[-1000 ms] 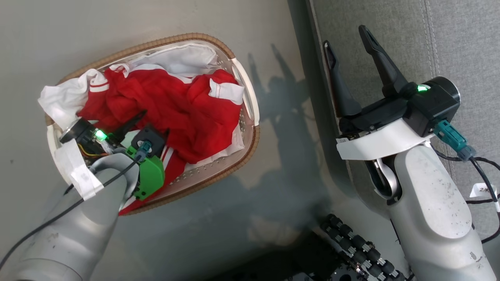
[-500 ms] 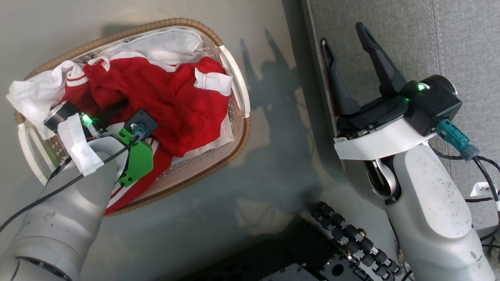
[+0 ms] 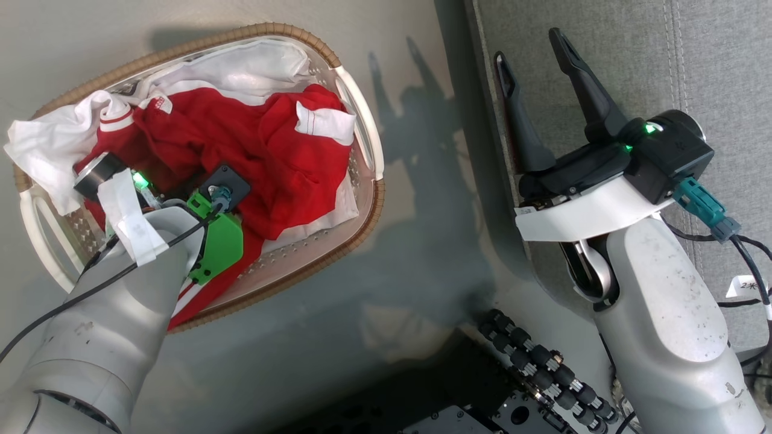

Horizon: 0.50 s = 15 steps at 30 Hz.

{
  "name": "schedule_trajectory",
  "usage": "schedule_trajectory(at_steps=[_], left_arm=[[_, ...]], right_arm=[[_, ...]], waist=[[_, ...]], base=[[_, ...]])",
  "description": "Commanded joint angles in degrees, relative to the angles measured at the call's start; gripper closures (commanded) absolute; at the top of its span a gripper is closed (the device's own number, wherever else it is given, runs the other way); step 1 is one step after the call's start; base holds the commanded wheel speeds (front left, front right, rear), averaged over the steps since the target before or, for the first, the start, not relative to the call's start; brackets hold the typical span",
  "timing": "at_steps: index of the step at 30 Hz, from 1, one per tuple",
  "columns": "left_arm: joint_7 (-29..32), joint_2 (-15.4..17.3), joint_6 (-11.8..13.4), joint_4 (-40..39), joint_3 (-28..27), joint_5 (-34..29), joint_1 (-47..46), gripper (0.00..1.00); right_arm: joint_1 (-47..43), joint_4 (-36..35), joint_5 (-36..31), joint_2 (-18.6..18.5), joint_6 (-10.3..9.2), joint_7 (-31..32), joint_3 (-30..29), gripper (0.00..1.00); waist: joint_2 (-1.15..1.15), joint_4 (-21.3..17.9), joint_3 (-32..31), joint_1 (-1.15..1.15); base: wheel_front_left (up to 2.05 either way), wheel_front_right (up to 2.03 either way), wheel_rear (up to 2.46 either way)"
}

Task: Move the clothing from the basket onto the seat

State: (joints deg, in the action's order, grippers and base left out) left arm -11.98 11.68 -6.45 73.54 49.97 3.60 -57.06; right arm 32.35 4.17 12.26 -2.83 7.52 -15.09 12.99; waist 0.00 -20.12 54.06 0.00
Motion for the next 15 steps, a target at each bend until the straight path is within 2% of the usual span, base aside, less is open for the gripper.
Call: schedule_trajectory(at_steps=[1, 8, 12, 15], left_arm=[[0.05, -0.08, 0.26, 0.15, 0.32, 0.11, -0.54, 1.0], [-1.98, -1.64, 0.13, -0.03, 0.19, 1.93, 1.09, 1.0], [-2.9, -2.63, 1.34, -1.0, -0.91, 3.28, 2.41, 1.0], [-3.23, -3.45, 1.32, -1.86, -1.43, 4.49, 3.68, 1.0]], right_arm=[[0.5, 0.39, 0.18, -0.17, -0.06, -0.13, -0.14, 0.0], [0.18, 1.75, -1.09, -0.17, -0.06, -0.12, -0.59, 0.0], [-0.69, 2.96, -1.95, -0.18, -0.06, -0.13, -1.09, 0.0], [-1.3, 3.95, -2.88, -0.19, -0.06, -0.12, -1.61, 0.0]], waist=[[0.0, 0.02, -0.82, 0.0], [0.0, 0.84, -4.97, 0.0], [0.0, 1.74, -8.18, 0.0], [0.0, 2.61, -10.83, 0.0]], base=[[0.0, 0.0, 0.0], [0.0, 0.0, 0.0], [0.0, 0.0, 0.0], [0.0, 0.0, 0.0]])
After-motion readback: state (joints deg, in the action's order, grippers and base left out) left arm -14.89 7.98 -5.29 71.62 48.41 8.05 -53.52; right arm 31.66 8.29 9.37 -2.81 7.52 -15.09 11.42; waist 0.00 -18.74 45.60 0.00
